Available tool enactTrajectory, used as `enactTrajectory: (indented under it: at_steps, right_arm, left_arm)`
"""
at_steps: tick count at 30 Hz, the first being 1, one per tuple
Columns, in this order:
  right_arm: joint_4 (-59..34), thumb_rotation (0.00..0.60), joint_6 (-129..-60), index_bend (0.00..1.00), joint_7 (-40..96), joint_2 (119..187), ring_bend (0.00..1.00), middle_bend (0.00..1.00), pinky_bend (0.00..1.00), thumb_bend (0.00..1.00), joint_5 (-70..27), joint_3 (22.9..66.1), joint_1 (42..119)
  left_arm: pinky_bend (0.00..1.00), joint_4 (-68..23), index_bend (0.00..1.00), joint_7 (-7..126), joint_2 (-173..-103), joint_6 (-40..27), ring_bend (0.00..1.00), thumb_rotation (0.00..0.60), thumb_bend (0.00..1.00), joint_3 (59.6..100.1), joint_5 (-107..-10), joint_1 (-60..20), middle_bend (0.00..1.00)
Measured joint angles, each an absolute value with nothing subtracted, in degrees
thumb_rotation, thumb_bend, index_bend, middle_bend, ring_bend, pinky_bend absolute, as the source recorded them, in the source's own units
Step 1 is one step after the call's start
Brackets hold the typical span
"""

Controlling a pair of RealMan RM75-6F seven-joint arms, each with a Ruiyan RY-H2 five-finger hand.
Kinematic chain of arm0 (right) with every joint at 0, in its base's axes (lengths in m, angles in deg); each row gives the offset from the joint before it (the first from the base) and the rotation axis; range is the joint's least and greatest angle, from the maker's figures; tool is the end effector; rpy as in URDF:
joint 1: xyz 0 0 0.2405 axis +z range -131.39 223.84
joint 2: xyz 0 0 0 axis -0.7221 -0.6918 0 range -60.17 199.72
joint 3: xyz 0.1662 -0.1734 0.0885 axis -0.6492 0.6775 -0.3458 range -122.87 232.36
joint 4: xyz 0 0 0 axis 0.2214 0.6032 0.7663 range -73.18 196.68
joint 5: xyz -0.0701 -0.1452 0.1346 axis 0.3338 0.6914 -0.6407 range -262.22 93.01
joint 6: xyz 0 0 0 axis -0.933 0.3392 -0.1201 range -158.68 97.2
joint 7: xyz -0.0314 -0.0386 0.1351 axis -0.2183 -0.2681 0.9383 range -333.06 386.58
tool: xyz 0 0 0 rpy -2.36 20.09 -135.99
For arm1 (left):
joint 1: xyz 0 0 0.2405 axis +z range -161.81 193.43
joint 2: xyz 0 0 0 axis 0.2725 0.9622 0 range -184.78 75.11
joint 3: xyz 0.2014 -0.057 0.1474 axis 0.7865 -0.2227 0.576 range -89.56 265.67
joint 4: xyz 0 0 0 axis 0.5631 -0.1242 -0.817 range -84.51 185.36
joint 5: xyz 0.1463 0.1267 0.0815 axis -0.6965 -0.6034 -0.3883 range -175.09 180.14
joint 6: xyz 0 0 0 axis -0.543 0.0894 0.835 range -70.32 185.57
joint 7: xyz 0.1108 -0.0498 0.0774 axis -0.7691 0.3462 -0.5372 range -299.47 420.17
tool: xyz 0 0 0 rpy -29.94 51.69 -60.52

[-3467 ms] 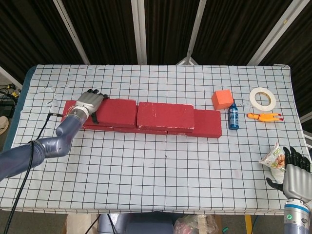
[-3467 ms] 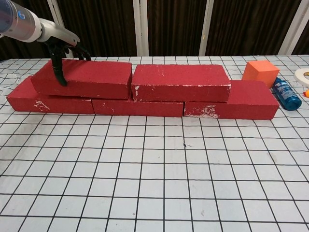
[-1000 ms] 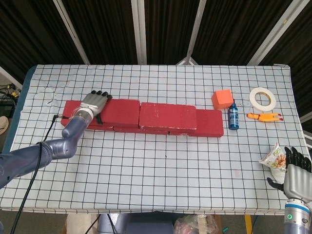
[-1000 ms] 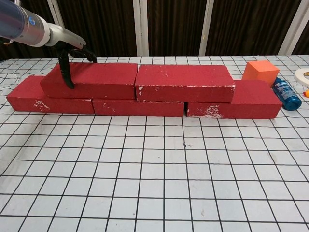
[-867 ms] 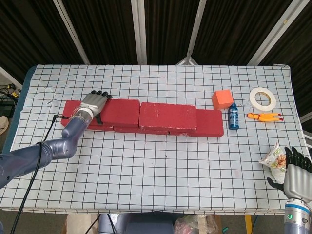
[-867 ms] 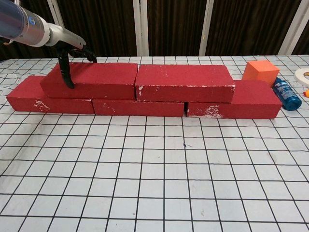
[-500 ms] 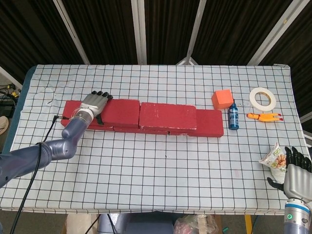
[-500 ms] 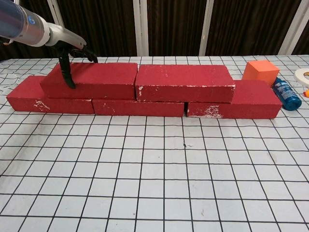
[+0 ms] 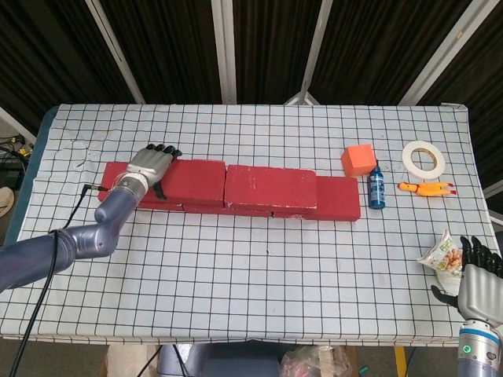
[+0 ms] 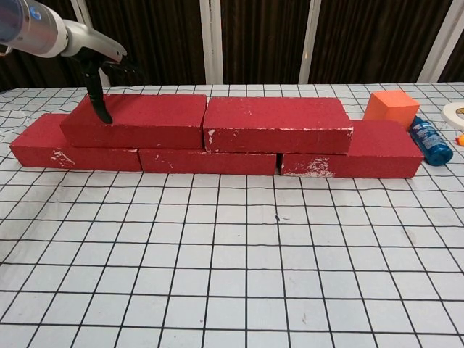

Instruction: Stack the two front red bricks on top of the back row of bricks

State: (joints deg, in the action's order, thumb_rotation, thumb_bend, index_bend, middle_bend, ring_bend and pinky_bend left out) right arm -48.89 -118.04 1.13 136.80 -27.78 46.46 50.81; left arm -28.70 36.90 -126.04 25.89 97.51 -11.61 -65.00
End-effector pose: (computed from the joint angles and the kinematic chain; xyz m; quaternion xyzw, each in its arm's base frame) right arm -0.3022 -0.1770 0.1451 0.4691 -0.4857 0.2577 0.6912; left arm -0.1077 0.4590 0.0716 -0.7596 -0.4140 -0.1695 0.4720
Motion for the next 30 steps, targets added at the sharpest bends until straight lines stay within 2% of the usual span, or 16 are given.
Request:
enactTrajectory:
  at_steps: [5, 8, 15, 19, 24, 30]
  right_arm:
    - [-48.7, 0.600, -117.8, 0.03, 1.5, 136.8, 0.00, 0.00, 0.00, 0.18, -26.8, 46.7, 50.9]
    - [-48.0, 0.600, -117.8, 0.03, 1.7, 137.1, 0.00, 0.00, 0.00, 0.18, -25.1, 47.1, 51.0]
    - [-45.2, 0.600, -118.7, 0.03, 0.7, 139.2, 0.00, 0.00, 0.00, 0.18, -19.1, 48.6, 51.4]
    - [-44.2, 0.600, -119.6, 0.03, 0.4, 140.3, 0.00, 0.00, 0.00, 0.18, -16.3, 49.4, 51.3]
    - [-44.1, 0.600, -120.4, 0.03, 1.0, 140.3, 0.00, 0.00, 0.00, 0.18, -14.3, 49.9, 50.8]
    - [-44.1, 0.600, -120.8, 0.03, 2.7, 139.6, 0.00, 0.00, 0.00, 0.18, -11.7, 50.4, 50.3]
  left_arm:
    - [0.05, -35.7, 0.07, 39.4, -120.5, 22.1, 0.00, 0.600, 0.00, 95.9, -17.0, -62.1, 0.02]
    - [0.05, -41.6, 0.07, 41.3, -116.9, 16.8, 0.00, 0.600, 0.00, 95.5, -22.9, -58.4, 0.02]
    - [0.05, -52.6, 0.07, 47.2, -111.9, -3.3, 0.00, 0.600, 0.00, 96.6, -43.9, -43.1, 0.02]
    - [0.05, -55.5, 0.08, 49.2, -111.5, -14.6, 0.00, 0.600, 0.00, 99.2, -56.4, -32.1, 0.02]
    - [0.05, -56.6, 0.08, 50.6, -113.3, -26.7, 0.00, 0.600, 0.00, 101.9, -67.0, -19.5, 0.02]
    - [0.05, -53.8, 0.08, 51.5, -117.8, -33.7, 0.00, 0.600, 0.00, 103.2, -74.1, -10.1, 0.02]
